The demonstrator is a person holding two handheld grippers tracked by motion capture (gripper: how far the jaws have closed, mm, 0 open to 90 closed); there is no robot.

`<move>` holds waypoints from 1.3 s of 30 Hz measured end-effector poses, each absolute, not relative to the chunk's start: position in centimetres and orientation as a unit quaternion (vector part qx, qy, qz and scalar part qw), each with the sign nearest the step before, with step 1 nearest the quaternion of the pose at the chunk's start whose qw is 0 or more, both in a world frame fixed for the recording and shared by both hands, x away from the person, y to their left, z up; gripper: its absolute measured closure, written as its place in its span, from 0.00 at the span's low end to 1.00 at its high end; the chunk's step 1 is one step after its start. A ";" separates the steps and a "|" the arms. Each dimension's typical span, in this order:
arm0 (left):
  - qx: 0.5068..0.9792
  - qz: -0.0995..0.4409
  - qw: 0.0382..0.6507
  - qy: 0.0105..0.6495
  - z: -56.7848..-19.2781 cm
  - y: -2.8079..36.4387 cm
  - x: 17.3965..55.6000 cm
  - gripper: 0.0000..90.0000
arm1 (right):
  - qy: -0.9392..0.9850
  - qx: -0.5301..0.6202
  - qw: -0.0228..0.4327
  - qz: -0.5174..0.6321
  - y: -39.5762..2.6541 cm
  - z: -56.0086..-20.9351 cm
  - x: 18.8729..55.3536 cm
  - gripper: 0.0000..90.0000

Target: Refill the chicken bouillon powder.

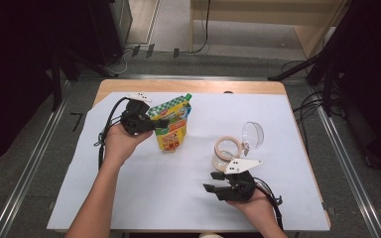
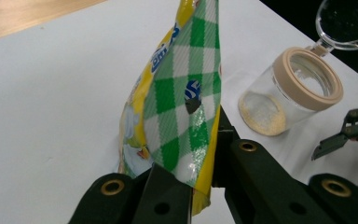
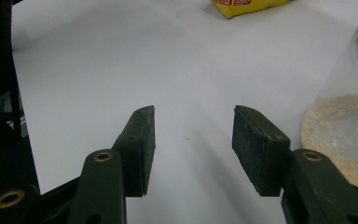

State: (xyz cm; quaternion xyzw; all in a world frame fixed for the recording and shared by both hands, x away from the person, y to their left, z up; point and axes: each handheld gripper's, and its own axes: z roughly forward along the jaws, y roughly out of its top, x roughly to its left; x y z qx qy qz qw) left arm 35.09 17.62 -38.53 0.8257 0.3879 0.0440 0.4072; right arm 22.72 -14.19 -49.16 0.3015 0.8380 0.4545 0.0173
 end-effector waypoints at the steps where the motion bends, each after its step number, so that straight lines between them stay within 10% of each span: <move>1: 0.826 0.044 0.407 0.388 -38.5 17.6 35.1 1.00 | 0.838 0.301 0.017 0.455 -14.2 -49.2 22.7 0.56; 39: 0.859 -0.024 0.432 0.274 -31.7 14.6 28.0 1.00 | 0.825 0.316 0.031 0.467 -11.4 -50.1 24.4 0.68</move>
